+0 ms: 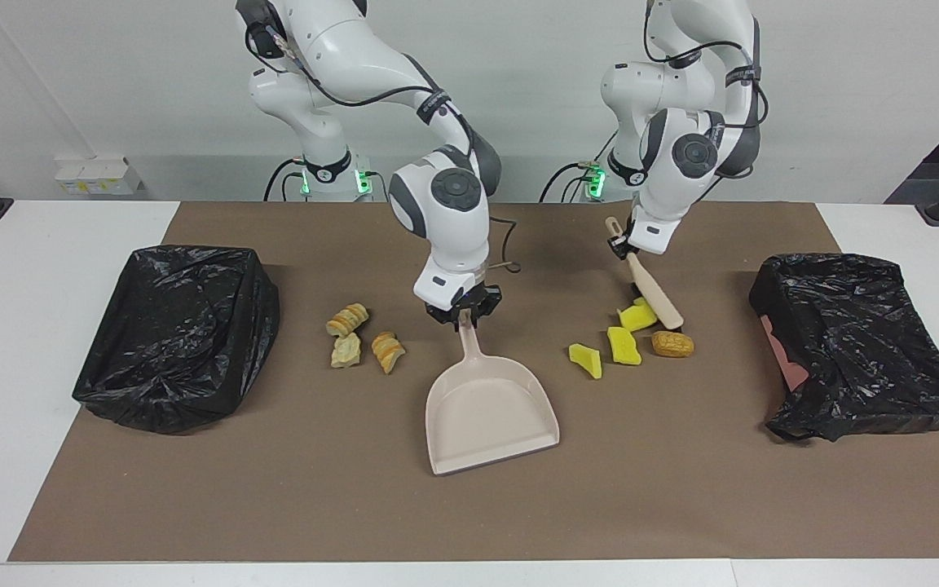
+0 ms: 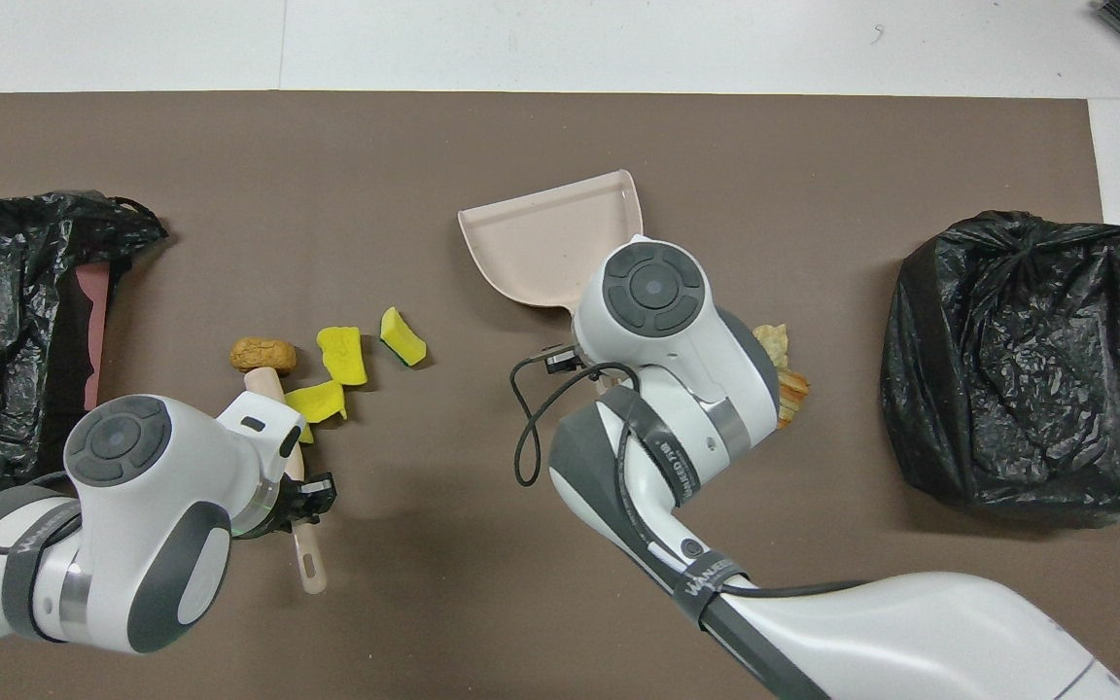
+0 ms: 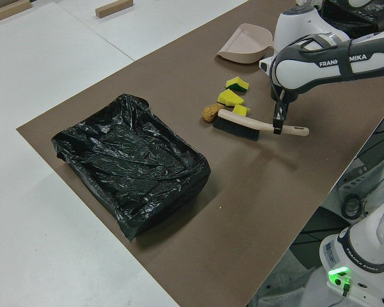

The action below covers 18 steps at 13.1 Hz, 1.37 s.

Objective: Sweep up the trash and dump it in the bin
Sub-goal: 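Set the dustpan beside the sponges while the left gripper positions the brush, then sweep the sponges and bread roll into the dustpan with the left gripper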

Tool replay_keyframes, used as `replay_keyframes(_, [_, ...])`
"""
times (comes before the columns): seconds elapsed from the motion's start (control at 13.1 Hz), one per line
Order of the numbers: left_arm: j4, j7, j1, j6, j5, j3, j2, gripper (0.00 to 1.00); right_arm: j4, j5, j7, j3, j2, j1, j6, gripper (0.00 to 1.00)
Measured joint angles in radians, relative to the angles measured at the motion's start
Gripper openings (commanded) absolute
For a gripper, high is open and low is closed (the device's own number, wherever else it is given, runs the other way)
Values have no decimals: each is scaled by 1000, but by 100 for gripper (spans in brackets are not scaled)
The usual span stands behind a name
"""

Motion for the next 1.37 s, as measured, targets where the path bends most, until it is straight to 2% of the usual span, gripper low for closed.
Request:
replay_keyframes(0.3, [37, 12, -41, 7, -21, -9, 27, 0, -8, 0, -397, 1, -106, -30, -153, 0])
replay_keyframes(0.46, [59, 16, -43, -8, -24, -7, 32, 0, -57, -4, -580, 3, -150, -20, -169, 0])
replay_keyframes(0.68, [128, 16, -29, -50, -24, 5, 34, 0, -124, -6, -889, 1, -167, -22, -169, 0])
replay_keyframes(0.99, [225, 67, 62, -77, -16, 14, 36, 0, -171, -6, -946, 4, -147, 22, -123, 0])
replay_keyframes(1.37, [237, 354, 253, -46, 1, 23, 87, 0, -172, -6, -885, 4, -123, 54, -80, 0])
